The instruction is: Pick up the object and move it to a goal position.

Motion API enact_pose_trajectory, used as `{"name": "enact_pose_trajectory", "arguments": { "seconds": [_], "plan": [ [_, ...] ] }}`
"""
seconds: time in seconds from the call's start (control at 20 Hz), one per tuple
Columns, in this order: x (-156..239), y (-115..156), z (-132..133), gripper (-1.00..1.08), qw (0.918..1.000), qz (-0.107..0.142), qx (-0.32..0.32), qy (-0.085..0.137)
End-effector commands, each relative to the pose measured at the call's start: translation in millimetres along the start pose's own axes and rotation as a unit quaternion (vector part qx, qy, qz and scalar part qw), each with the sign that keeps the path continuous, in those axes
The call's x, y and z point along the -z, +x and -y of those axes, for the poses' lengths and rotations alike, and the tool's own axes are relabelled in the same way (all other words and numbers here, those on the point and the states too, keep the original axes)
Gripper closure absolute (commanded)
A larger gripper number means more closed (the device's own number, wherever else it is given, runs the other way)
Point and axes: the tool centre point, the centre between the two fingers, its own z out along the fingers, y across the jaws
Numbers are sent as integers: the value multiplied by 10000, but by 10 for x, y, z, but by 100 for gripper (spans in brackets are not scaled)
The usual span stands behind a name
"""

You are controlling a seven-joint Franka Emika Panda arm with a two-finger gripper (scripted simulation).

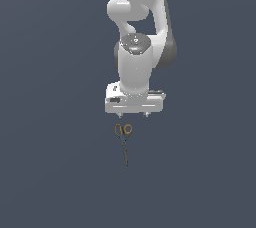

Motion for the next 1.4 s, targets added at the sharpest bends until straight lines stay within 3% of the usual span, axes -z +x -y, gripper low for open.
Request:
{"name": "enact_pose_trajectory", "arguments": {
  "seconds": [0.0,0.65,1.35],
  "plan": [
    [-145,72,-65,-92,10000,33,-78,-6],
    [-994,369,-433,-92,9986,195,-487,-50],
    [-1240,396,-511,-92,9981,232,-566,-62]
  ]
}}
